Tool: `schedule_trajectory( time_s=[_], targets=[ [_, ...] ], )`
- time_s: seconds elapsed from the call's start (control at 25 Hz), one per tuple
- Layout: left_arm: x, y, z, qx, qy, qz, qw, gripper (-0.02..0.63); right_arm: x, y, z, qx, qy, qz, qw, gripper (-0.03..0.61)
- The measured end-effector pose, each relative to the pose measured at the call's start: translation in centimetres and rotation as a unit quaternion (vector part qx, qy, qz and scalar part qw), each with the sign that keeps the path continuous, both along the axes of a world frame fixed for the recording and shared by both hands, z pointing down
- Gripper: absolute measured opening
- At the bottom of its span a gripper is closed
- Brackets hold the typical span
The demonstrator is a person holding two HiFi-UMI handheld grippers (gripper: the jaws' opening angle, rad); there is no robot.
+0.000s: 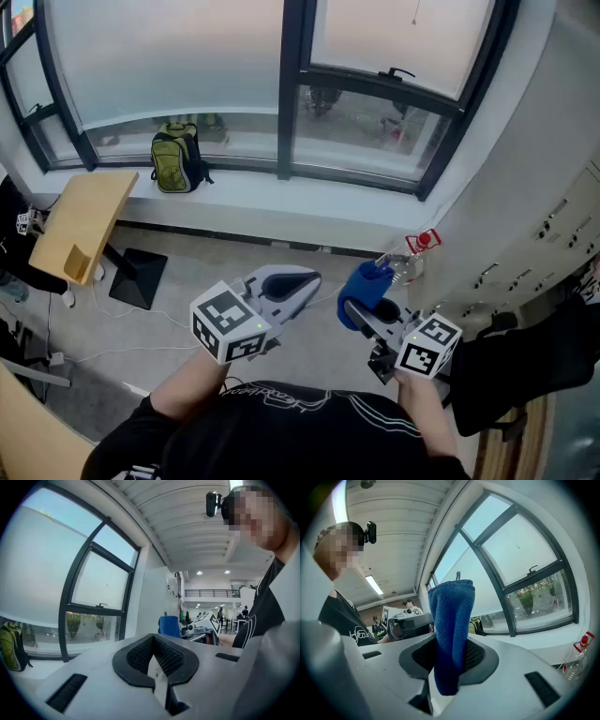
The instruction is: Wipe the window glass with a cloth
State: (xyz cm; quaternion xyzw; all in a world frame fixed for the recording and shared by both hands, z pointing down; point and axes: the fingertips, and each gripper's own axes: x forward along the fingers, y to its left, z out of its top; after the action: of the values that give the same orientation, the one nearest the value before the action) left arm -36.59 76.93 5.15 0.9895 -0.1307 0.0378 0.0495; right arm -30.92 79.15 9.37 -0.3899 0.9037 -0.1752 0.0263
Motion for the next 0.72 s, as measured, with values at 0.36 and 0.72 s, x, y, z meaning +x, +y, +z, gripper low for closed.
schedule_trajectory(
  time_s=[0.36,0.72],
  targets=[
    [-0.3,-0.2,0.5,-0.005,-0.003,0.005,1.0,0.005,-0.8,-0.2,-0.4,0.002,-0.005,-0.004,1.0,0.092],
    [-0.9,-1.1,0.8,-0.018,0.018,-0.006,0.9997,0.005,-1.3,-0.7,-1.3,-0.005,-0.024,-0.008,1.0,0.092]
  ],
)
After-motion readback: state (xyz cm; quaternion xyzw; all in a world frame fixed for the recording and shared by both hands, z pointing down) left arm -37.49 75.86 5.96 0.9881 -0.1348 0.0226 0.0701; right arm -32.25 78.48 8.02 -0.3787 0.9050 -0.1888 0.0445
